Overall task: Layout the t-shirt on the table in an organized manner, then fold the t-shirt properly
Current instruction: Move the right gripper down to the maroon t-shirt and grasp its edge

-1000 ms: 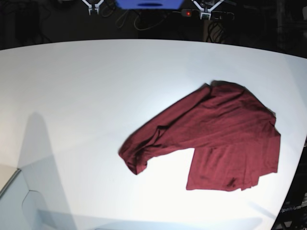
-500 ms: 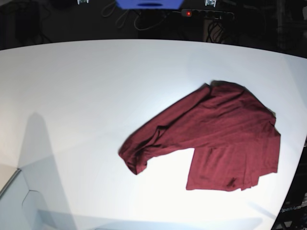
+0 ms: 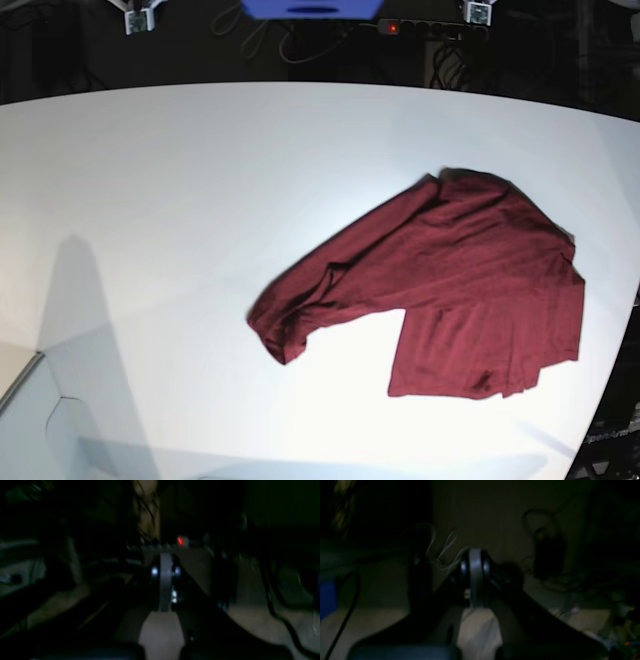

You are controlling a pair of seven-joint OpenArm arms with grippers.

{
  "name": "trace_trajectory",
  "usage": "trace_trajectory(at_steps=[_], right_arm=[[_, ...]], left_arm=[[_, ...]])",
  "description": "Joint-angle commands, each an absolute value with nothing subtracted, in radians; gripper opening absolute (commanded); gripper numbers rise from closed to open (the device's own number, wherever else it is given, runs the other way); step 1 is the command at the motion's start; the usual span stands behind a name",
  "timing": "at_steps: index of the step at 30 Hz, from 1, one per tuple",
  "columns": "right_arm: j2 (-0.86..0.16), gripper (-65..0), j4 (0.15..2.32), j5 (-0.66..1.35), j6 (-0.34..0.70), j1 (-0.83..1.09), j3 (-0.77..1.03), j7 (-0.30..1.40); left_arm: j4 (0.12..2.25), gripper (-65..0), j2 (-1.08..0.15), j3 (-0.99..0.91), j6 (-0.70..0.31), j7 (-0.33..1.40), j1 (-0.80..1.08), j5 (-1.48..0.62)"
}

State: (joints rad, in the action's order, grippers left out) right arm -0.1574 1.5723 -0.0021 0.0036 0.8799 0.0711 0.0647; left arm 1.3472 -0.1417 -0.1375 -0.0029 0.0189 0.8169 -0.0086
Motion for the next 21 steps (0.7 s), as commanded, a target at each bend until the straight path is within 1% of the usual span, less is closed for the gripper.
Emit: trace_trajectory(at_steps=[1,7,14,18,21], right_arm=[[-0.162,-65.0,1.603,-0.002,0.005,0.898,0.088,0.044],[-0.162,-65.0,1.704,-0.002,0.007,0.898,0.131,0.044],[-0.163,-65.0,1.844,-0.001,0.007,0.898,0.119,0.045],[-0.163,-65.0,1.922,-0.001,0.007,0.891,0.065,0.047],[-0.171,-65.0,1.979,-0.001,0.007,0.865,0.008,0.102]], left_arm=[[1.392,-64.9,-0.145,-0.143,-0.002,0.001,0.848,-0.008],[1.538,-64.9,-0.147,-0.148,-0.002,-0.004,0.889,-0.008],[1.699,-64.9,-0.143,-0.148,-0.002,-0.002,0.923,-0.008],[1.773,-64.7,-0.143,-0.150,-0.001,-0.005,0.921,-0.008],[1.810,-64.7,-0.143,-0.150,-0.002,-0.005,0.915,-0.008]])
